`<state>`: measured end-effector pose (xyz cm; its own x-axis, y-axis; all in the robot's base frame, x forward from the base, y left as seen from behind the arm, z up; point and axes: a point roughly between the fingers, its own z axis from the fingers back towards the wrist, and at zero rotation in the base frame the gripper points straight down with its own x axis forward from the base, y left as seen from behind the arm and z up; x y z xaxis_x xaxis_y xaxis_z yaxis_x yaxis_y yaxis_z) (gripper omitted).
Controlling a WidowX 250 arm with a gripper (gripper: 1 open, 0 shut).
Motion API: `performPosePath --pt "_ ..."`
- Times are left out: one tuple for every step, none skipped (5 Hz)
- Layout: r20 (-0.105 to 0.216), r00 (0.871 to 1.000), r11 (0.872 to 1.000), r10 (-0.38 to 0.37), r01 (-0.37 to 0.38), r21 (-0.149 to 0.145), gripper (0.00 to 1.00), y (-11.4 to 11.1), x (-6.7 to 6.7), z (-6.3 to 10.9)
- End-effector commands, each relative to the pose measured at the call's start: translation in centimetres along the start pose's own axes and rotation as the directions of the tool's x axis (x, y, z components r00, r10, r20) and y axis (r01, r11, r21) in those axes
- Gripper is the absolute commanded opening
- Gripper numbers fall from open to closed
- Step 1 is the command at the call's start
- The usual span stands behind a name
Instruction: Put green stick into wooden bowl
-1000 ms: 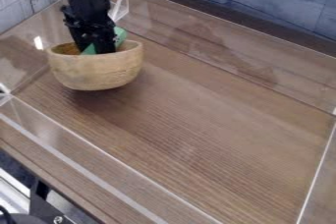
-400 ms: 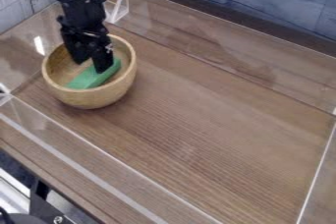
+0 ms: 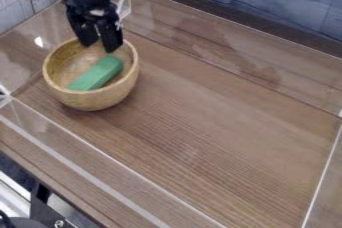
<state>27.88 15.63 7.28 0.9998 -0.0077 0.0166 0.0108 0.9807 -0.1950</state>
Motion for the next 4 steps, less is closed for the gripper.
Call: performPosePath --pt "0.076 0.997 1.0 0.001 -0.002 0.021 1.0 0.0 1.2 2.6" --pt "0.081 0.997 1.0 0.006 -0.007 0.013 1.0 -0.2 1.5 2.6" --pt "0.07 0.996 0.999 -0.048 0.048 0.007 1.0 0.0 1.6 1.9" --pt "0.06 0.993 0.995 -0.098 0.099 -0.001 1.0 0.2 1.8 1.1"
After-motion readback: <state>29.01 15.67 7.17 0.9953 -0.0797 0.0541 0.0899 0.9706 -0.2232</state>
